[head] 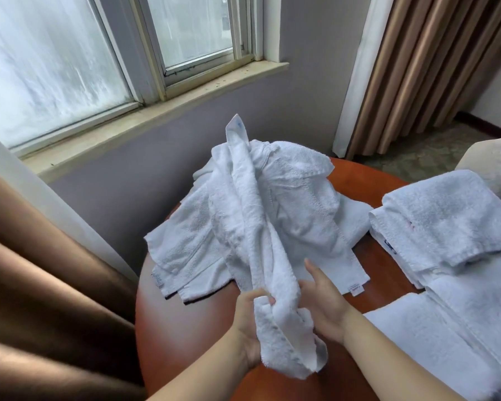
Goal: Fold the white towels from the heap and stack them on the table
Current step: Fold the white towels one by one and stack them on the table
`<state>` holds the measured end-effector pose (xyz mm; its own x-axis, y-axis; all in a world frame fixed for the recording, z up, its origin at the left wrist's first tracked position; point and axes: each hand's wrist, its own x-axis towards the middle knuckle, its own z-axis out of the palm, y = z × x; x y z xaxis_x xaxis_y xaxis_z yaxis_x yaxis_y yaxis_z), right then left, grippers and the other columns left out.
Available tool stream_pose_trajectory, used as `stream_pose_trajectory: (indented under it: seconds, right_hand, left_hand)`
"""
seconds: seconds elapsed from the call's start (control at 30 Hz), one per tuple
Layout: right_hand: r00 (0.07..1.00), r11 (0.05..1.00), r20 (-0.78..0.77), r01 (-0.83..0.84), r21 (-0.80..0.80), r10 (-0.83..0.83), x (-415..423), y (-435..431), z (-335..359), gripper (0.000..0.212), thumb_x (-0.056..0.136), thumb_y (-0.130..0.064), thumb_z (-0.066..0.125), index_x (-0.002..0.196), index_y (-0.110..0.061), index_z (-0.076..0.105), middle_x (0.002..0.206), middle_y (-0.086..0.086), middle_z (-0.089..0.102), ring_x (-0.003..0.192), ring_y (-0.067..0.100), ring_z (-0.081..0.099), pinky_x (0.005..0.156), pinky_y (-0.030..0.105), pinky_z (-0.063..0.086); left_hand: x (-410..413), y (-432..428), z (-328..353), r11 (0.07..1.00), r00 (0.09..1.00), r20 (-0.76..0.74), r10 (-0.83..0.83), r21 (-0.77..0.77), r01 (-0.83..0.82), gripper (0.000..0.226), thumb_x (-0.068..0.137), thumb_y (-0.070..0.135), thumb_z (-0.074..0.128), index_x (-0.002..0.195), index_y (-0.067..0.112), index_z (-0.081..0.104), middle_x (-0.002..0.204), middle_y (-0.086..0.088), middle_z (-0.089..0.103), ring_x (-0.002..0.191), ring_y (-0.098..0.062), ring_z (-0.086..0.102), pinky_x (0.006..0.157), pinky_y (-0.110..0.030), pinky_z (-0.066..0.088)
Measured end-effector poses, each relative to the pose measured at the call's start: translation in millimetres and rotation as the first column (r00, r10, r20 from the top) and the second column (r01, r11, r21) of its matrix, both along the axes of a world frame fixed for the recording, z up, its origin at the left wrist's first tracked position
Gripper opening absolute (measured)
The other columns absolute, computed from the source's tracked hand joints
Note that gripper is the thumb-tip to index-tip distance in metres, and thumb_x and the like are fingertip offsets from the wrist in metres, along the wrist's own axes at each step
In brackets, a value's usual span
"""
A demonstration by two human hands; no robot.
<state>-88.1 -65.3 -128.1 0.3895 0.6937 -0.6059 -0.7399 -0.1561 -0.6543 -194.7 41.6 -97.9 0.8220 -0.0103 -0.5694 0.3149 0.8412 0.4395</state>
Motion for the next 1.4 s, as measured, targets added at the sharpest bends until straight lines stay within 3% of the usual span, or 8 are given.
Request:
stream_pose_trajectory:
  seconds: [0.1,0.23,0.37,0.6,0.83,1.03,1.13,1.4]
  right_hand:
    - [0.995,0.993,-0.079,-0.048,0.106,0.057,0,8,10,0.055,0.092,-0.041,0.051,0.126,0.001,0.061,0.124,0.024,0.06,0.111,0.035,0.061,0.097,0.042,0.048]
    - [0.988,0.988,0.019,-0.155,0.022,0.155,5,16,12,0.044,0.082,-0.026,0.068,0.115,0.002,0.067,0.12,0.024,0.063,0.11,0.034,0.061,0.104,0.046,0.045]
    - [0.992,0.995,0.103,-0.062,-0.076,0.07,10,19,15,0.023,0.095,-0.013,0.052,0.082,-0.001,0.068,0.071,0.012,0.065,0.062,0.019,0.063,0.058,0.028,0.052]
    - [0.958,0.953,0.246,0.206,-0.221,-0.149,20,15,2,0.022,0.092,-0.018,0.053,0.076,-0.004,0.06,0.067,0.013,0.053,0.056,0.025,0.047,0.047,0.028,0.036]
    - [0.884,0.884,0.363,0.397,-0.246,-0.296,30,9,-14,0.029,0.098,-0.015,0.041,0.109,0.001,0.063,0.105,0.019,0.067,0.099,0.034,0.064,0.091,0.047,0.052]
    - [0.887,0.901,0.311,0.404,-0.158,-0.343,25,-1,-7,0.027,0.095,-0.015,0.042,0.077,-0.005,0.061,0.077,0.011,0.062,0.073,0.024,0.062,0.066,0.032,0.051]
    - [0.937,0.951,0.217,0.296,-0.089,-0.272,21,-9,3,0.041,0.097,-0.042,0.045,0.101,-0.011,0.072,0.101,0.011,0.073,0.097,0.027,0.069,0.087,0.039,0.052]
    - [0.954,0.971,0.236,0.212,-0.111,-0.182,16,-24,6,0.037,0.089,-0.032,0.063,0.112,-0.004,0.07,0.109,0.018,0.071,0.103,0.032,0.068,0.101,0.049,0.047]
  left_hand:
    - [-9,1,-3,0.999,0.999,-0.028,0.023,-0.028,-0.024,0.02,0.055,0.0,0.046,0.074,0.004,0.052,0.066,-0.011,0.046,0.057,-0.029,0.051,0.06,-0.03,0.049]
    - [-12,3,-1,0.999,0.999,-0.033,-0.028,0.033,0.029,0.032,0.056,0.002,0.05,0.086,-0.002,0.059,0.078,-0.014,0.052,0.07,-0.033,0.056,0.072,-0.035,0.05]
    - [-9,-1,0,0.982,0.995,-0.045,-0.094,0.16,0.1,0.043,0.059,0.011,0.05,0.092,-0.007,0.07,0.09,-0.023,0.066,0.084,-0.035,0.065,0.084,-0.038,0.05]
    - [-4,-2,-9,0.946,0.986,-0.138,0.092,0.32,-0.043,0.045,0.068,0.01,0.051,0.106,-0.009,0.066,0.089,-0.027,0.069,0.074,-0.035,0.069,0.063,-0.036,0.056]
    - [2,5,-29,0.818,0.897,-0.186,0.4,0.513,-0.259,0.061,0.049,0.014,0.055,0.109,0.004,0.062,0.095,-0.022,0.067,0.078,-0.034,0.063,0.072,-0.042,0.052]
    - [0,7,-32,0.78,0.864,-0.193,0.465,0.552,-0.297,0.057,0.051,0.015,0.058,0.106,0.001,0.059,0.091,-0.017,0.067,0.076,-0.029,0.062,0.065,-0.038,0.051]
    - [-2,7,-30,0.767,0.858,-0.187,0.479,0.564,-0.305,0.032,0.063,0.014,0.062,0.093,0.008,0.055,0.084,-0.009,0.06,0.066,-0.021,0.054,0.049,-0.024,0.041]
    - [-2,7,-35,0.735,0.841,-0.21,0.499,0.616,-0.282,0.009,0.081,0.006,0.059,0.081,0.014,0.056,0.078,-0.003,0.056,0.067,-0.016,0.045,0.053,-0.03,0.031]
